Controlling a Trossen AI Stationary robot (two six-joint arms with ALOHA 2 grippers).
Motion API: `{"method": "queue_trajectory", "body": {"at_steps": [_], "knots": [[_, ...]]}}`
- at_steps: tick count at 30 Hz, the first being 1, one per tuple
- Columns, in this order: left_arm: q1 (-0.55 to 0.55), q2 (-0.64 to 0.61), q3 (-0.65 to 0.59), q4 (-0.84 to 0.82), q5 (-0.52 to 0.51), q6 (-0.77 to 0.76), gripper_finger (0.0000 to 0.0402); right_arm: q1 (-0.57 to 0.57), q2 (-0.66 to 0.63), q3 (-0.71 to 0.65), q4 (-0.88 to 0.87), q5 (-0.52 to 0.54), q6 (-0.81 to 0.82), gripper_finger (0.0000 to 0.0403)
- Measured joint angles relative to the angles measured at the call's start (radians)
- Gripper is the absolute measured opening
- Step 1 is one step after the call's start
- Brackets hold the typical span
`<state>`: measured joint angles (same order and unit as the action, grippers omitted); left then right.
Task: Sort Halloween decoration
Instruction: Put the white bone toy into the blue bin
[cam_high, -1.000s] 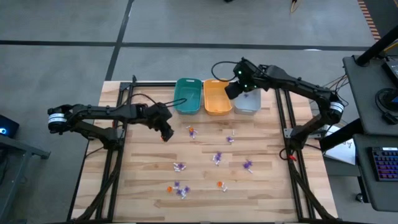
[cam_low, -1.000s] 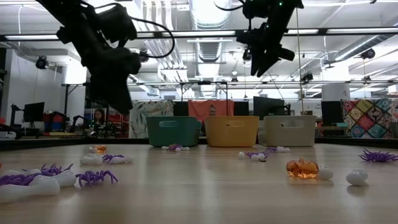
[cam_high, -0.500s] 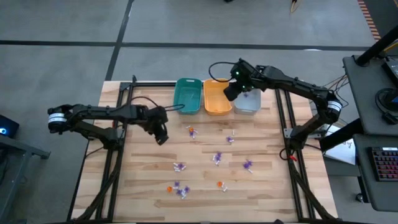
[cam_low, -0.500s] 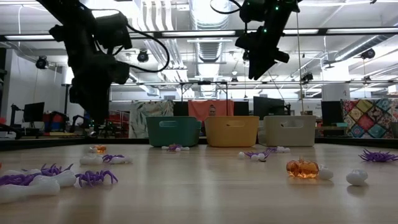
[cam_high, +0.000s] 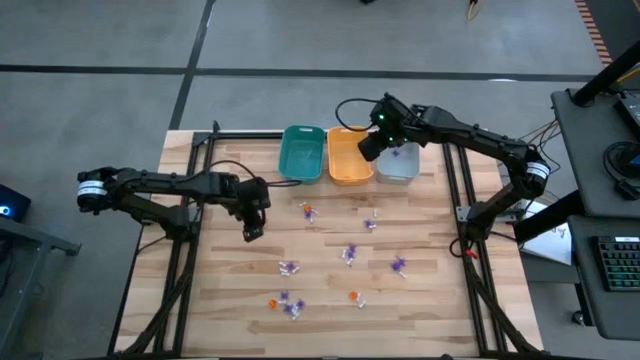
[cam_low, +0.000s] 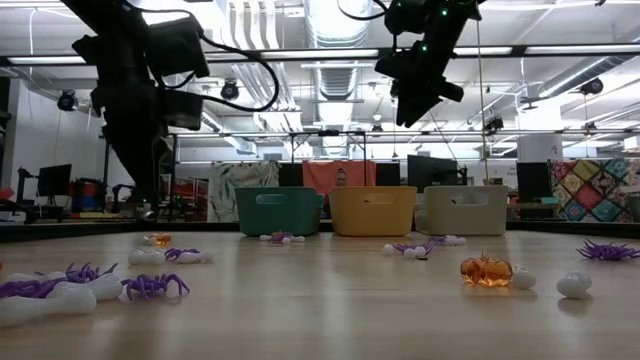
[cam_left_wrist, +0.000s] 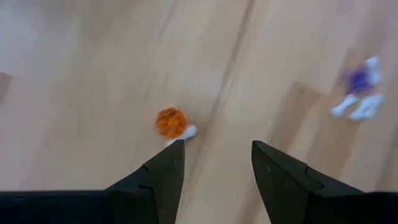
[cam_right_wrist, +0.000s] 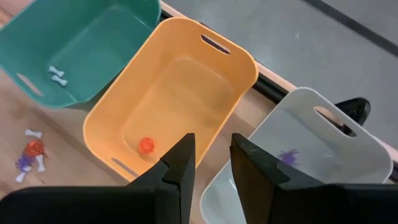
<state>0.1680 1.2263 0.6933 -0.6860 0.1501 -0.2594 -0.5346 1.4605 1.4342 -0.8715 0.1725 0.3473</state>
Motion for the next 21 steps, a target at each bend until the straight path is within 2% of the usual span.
{"method": "queue_trajectory", "body": {"at_steps": [2, 4, 8, 14, 21], "knots": [[-0.018, 0.000, 0.003, 0.047, 0.068, -0.012, 0.0169, 0.000, 0.000, 0.000, -0.001, -0.001, 0.008, 0.0091], [-0.059, 0.000, 0.005, 0.096, 0.092, 0.002, 0.0169, 0.000, 0.000, 0.000, -0.001, -0.016, 0.009, 0.0091], [-0.150, 0.014, 0.005, 0.172, 0.019, 0.028, 0.0167, 0.000, 0.001, 0.000, -0.002, -0.020, 0.009, 0.0091], [-0.251, 0.066, 0.005, 0.250, -0.008, -0.010, 0.0166, 0.000, 0.001, 0.000, -0.002, -0.019, 0.003, 0.0091], [-0.313, 0.149, 0.005, 0.321, -0.032, -0.049, 0.0166, 0.015, -0.003, 0.000, -0.065, -0.022, -0.015, 0.0091]]}}
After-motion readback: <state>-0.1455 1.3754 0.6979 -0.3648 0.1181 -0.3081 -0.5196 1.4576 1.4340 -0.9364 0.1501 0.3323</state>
